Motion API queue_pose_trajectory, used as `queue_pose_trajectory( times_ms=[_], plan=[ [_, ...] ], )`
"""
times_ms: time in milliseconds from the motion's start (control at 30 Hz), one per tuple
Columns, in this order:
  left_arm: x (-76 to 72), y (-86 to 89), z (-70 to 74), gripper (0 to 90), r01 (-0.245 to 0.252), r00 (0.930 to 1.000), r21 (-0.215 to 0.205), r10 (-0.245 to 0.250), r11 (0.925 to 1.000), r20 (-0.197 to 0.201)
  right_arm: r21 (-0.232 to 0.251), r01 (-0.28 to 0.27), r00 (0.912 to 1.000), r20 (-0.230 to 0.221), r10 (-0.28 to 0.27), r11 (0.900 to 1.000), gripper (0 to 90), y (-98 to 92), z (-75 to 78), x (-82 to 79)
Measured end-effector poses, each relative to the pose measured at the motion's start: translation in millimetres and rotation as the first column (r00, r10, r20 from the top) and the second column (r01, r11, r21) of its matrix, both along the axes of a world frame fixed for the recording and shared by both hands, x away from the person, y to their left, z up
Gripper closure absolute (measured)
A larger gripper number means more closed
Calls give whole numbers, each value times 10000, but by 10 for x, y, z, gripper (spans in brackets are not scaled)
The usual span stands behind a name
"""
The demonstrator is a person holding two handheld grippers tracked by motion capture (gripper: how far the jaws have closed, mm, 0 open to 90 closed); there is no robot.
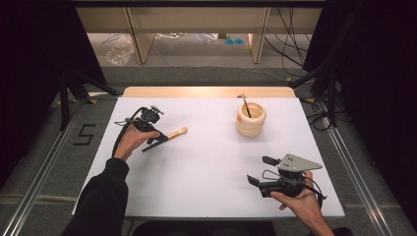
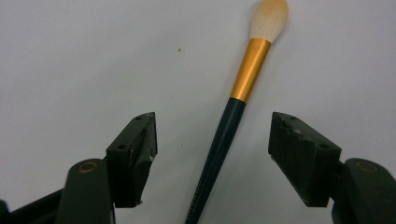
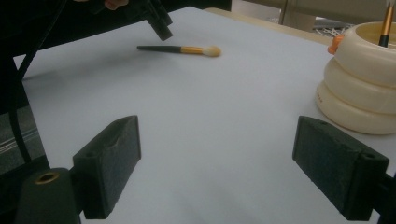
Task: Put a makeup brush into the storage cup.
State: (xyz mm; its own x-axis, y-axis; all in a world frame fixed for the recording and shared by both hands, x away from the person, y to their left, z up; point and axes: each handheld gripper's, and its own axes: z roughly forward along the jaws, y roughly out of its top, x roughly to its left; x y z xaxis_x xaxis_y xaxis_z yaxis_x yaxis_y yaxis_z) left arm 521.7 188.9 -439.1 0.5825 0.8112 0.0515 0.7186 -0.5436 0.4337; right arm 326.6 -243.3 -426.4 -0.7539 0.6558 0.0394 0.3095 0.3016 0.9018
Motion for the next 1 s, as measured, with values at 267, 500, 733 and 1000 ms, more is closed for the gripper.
queue_pose_trajectory(
  times_ms=[267, 500, 733, 1000],
  plan=[
    [36, -44, -93, 369, 152, 9990, 223, -143, 9996, -422, 5, -122, 9999, -54, 122, 9999, 164, 4, -4, 6],
    [54, -46, -134, 419, 352, 9962, 344, -323, 9988, -809, 157, -148, 9999, 22, 147, 9998, 164, 15, -13, 12],
    [72, -58, -179, 486, 497, 9928, 463, -443, 9977, -1111, 12, -117, 9999, -49, 117, 9999, 165, 16, -2, 6],
    [92, -71, -203, 569, 577, 9906, 398, -522, 9975, -1267, 11, -131, 9999, -67, 131, 9999, 165, 20, -5, 10]
  ],
)
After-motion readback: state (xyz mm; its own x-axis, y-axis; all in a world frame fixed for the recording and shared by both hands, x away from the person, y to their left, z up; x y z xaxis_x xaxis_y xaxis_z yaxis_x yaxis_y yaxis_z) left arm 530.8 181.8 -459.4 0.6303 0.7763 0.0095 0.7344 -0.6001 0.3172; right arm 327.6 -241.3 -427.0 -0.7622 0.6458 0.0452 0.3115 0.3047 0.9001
